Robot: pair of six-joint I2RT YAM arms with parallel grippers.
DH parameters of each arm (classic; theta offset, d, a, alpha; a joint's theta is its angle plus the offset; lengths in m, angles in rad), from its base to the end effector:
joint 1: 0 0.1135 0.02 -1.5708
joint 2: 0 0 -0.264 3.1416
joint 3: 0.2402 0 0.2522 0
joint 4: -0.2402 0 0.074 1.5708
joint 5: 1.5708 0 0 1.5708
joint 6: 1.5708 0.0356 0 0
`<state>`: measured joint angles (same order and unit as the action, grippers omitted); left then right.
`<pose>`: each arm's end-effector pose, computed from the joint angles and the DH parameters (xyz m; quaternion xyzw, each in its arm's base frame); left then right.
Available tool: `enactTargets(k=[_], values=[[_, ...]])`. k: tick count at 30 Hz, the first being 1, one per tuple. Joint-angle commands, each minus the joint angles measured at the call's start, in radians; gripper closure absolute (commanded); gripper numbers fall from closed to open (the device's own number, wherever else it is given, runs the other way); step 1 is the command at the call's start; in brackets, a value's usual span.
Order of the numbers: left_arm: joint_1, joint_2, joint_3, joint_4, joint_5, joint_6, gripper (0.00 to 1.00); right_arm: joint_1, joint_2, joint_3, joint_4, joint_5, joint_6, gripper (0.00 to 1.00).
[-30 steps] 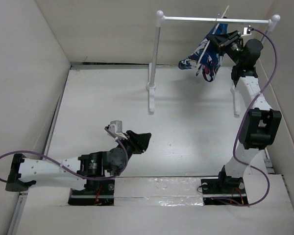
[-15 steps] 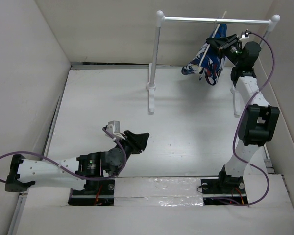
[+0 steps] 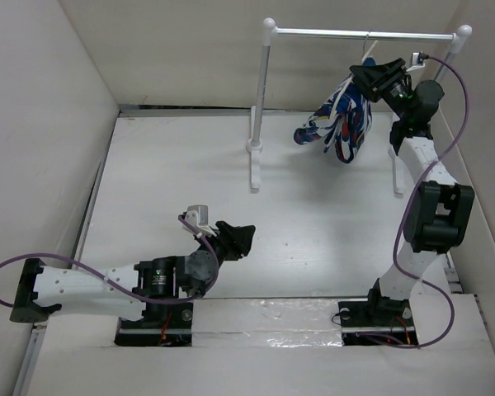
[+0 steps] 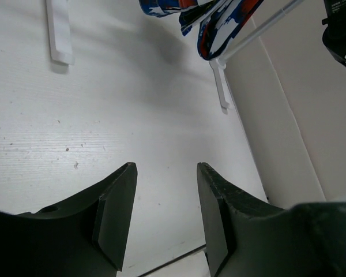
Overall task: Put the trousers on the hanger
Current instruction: Place the hanger at the clothesline, then reset both arms
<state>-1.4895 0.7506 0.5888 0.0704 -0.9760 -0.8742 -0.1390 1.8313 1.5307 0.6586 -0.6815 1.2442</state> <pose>0.0433 -0.1690 0.3047 -0.1036 0.7175 -0.4196 0.5462 0.4339 -0.0381 0.3890 0.1311 0.5889 0.5686 0.5592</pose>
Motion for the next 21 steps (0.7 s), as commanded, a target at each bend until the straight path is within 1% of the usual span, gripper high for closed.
enactTargets(k=[1, 5, 6, 9, 10, 12, 13, 15, 16, 17, 18, 19, 20, 21], values=[[0.006, -0.007, 0.049, 0.014, -0.032, 0.038, 0.56, -0.016, -0.102, -0.026, 0.05, -0.017, -0.112, 0.0], [0.006, -0.022, 0.049, 0.014, -0.035, 0.049, 0.52, -0.027, -0.156, -0.118, 0.076, -0.018, -0.141, 0.0], [0.006, -0.026, 0.054, 0.016, -0.036, 0.055, 0.51, -0.027, -0.17, -0.168, 0.087, -0.012, -0.146, 0.0], [0.006, -0.031, 0.069, -0.014, -0.039, 0.055, 0.5, -0.036, -0.23, -0.255, 0.101, -0.001, -0.184, 0.0], [0.006, -0.033, 0.069, -0.017, -0.038, 0.055, 0.49, -0.036, -0.263, -0.28, 0.133, -0.003, -0.192, 0.0], [0.006, -0.033, 0.074, -0.014, -0.041, 0.075, 0.46, -0.036, -0.305, -0.331, 0.167, -0.001, -0.203, 0.0], [0.006, -0.033, 0.075, -0.014, -0.04, 0.083, 0.45, -0.045, -0.331, -0.383, 0.168, 0.01, -0.231, 0.0], [0.006, -0.028, 0.078, -0.021, -0.044, 0.081, 0.44, -0.045, -0.418, -0.437, 0.167, 0.014, -0.271, 0.0], [0.006, -0.028, 0.077, -0.018, -0.044, 0.081, 0.43, -0.045, -0.45, -0.495, 0.167, 0.008, -0.31, 0.0], [0.006, -0.022, 0.074, -0.011, -0.046, 0.086, 0.43, -0.033, -0.519, -0.527, 0.171, 0.005, -0.328, 0.0], [0.006, -0.019, 0.071, -0.001, -0.047, 0.108, 0.42, -0.033, -0.555, -0.561, 0.176, 0.004, -0.345, 0.0], [0.006, -0.002, 0.077, -0.012, -0.064, 0.109, 0.42, 0.008, -0.663, -0.707, 0.168, -0.007, -0.427, 0.0], [0.006, 0.004, 0.077, -0.012, -0.064, 0.109, 0.42, 0.009, -0.699, -0.708, 0.168, -0.007, -0.428, 0.0], [0.006, 0.009, 0.077, -0.018, -0.073, 0.098, 0.42, 0.021, -0.734, -0.745, 0.162, -0.013, -0.472, 0.0]])
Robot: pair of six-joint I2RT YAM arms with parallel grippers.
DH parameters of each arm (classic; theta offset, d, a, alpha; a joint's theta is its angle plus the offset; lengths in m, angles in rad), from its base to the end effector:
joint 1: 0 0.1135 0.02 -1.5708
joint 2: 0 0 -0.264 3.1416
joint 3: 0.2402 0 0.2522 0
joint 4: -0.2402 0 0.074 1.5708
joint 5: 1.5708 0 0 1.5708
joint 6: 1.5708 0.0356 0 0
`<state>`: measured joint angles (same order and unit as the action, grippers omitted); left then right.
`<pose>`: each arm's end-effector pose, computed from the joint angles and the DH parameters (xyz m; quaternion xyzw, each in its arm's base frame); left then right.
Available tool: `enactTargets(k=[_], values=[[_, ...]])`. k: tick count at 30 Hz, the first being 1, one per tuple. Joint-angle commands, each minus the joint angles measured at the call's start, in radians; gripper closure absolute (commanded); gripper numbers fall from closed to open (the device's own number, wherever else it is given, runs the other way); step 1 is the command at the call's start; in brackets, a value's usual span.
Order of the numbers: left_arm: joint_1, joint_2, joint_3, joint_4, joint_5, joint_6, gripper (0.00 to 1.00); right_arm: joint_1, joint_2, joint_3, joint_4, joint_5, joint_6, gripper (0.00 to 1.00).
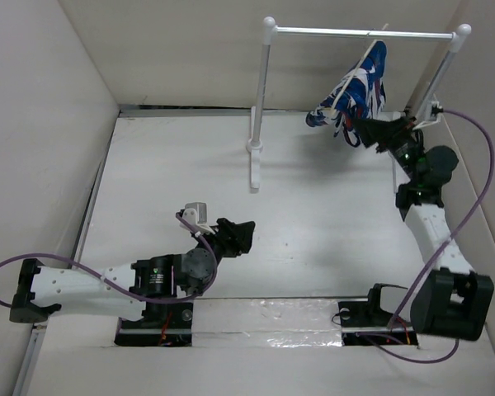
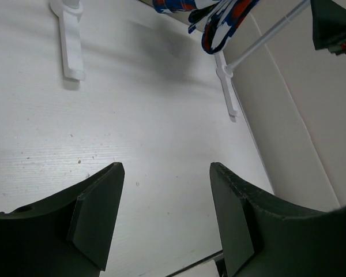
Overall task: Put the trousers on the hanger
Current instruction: Reset both arms
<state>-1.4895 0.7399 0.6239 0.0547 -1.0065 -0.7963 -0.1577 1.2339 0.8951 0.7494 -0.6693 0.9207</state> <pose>0.0436 -0.1652 0.3170 -0.0940 0.7124 -0.4003 0.5687 0.2772 -0.0217 0.3785 0.0301 0.5853 0.4612 0.6662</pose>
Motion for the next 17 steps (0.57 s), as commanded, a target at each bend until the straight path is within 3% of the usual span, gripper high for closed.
enactTargets(k=[1, 5, 10, 17], values=[[0.006, 0.022, 0.039, -0.004, -0.046, 0.02, 0.41, 0.053, -0.172, -0.145, 0.059, -0.038, -0.175, 0.0], [0.006, 0.032, 0.031, -0.007, -0.061, 0.023, 0.41, 0.136, -0.341, -0.275, -0.073, -0.046, -0.331, 0.0], [0.006, 0.018, -0.009, 0.051, -0.072, 0.048, 0.42, 0.225, -0.561, -0.351, -0.368, 0.019, -0.538, 0.0], [0.006, 0.084, 0.008, 0.077, -0.058, 0.08, 0.44, 0.247, -0.668, -0.349, -0.584, 0.09, -0.645, 0.0]])
